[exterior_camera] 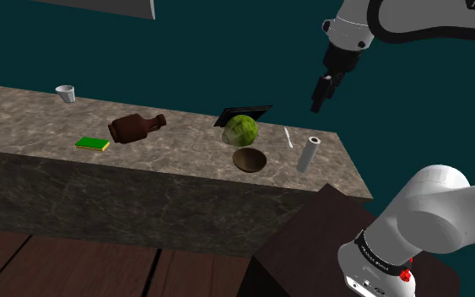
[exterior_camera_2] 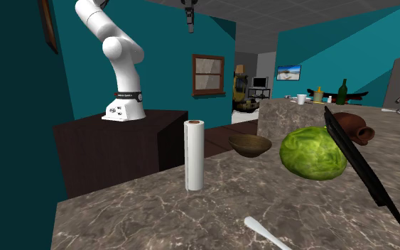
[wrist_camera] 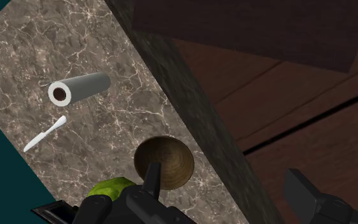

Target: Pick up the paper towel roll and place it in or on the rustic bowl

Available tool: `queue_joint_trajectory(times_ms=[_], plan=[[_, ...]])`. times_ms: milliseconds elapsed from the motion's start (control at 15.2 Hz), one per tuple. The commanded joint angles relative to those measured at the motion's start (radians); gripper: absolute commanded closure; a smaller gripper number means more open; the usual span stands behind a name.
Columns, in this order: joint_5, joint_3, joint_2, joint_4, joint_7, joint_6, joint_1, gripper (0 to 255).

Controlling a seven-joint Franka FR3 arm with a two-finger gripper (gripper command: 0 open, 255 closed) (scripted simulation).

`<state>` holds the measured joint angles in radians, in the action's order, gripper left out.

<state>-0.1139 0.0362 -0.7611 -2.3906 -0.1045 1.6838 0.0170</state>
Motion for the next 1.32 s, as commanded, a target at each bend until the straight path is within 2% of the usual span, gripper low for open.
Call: queue_joint_trajectory(times_ms=[0, 594, 990, 1254], plan=[[0.000, 0.000, 0.000, 0.000, 0.000, 0.000, 0.000, 0], [-0.097, -0.190, 0.062, -0.152, -0.198, 0.240, -0.053, 0], [-0.146, -0.324, 0.186, -0.186, -0.334, 0.418, -0.082, 0], [-0.153, -0.417, 0.305, -0.177, -0.434, 0.538, -0.088, 0]])
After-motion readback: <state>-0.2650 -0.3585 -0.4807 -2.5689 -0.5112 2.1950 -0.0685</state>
